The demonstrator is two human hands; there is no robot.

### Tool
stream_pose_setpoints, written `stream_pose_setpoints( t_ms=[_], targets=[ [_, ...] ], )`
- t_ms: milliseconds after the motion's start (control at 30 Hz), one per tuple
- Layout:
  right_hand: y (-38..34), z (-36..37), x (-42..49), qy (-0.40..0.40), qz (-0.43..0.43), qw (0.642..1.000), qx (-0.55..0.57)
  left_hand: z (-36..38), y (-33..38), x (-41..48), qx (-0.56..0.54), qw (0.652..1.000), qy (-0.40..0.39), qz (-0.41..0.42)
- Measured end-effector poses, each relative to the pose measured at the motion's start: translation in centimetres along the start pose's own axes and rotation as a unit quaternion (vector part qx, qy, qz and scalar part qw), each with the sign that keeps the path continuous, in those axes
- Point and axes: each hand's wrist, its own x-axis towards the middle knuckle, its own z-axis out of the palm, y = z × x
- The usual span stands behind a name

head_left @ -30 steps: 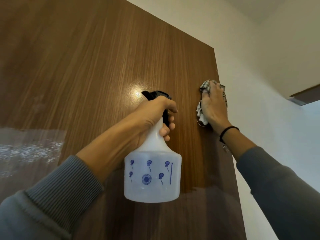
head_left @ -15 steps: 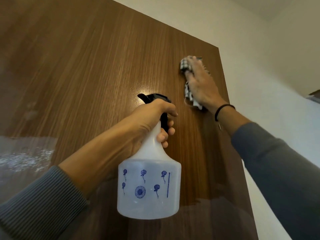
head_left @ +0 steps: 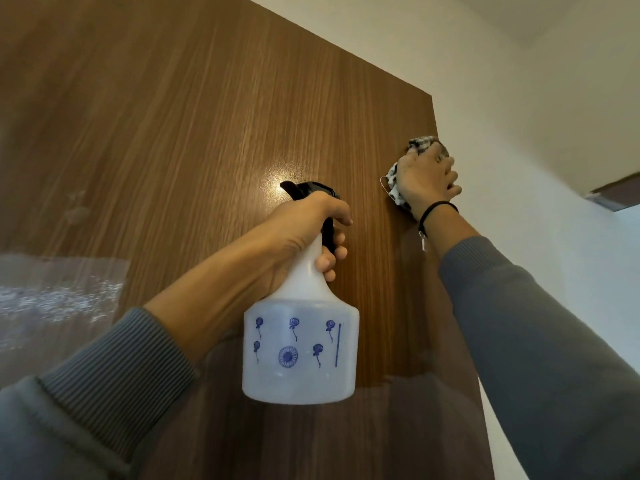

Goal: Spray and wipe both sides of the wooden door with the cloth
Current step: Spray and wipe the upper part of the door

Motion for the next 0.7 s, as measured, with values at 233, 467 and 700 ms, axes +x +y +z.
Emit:
stream_pose_setpoints(
  t_ms=[233,467,700],
  targets=[
    [3.3,-0.6,-4.0,0.023,0.066,0.998,-0.011,0.0,0.0,-0.2,-0.013,1.000,-0.014,0.002],
    [8.9,-1.6,-11.0,0.018,0.047,0.998,-0.023,0.0,0.0,-0.3,-0.013,1.000,-0.011,0.012],
    [11.2,-1.8,-13.5,0.025,0.049,0.998,-0.036,0.0,-0.1,-0.3,-0.018,1.000,-0.009,0.010]
  ],
)
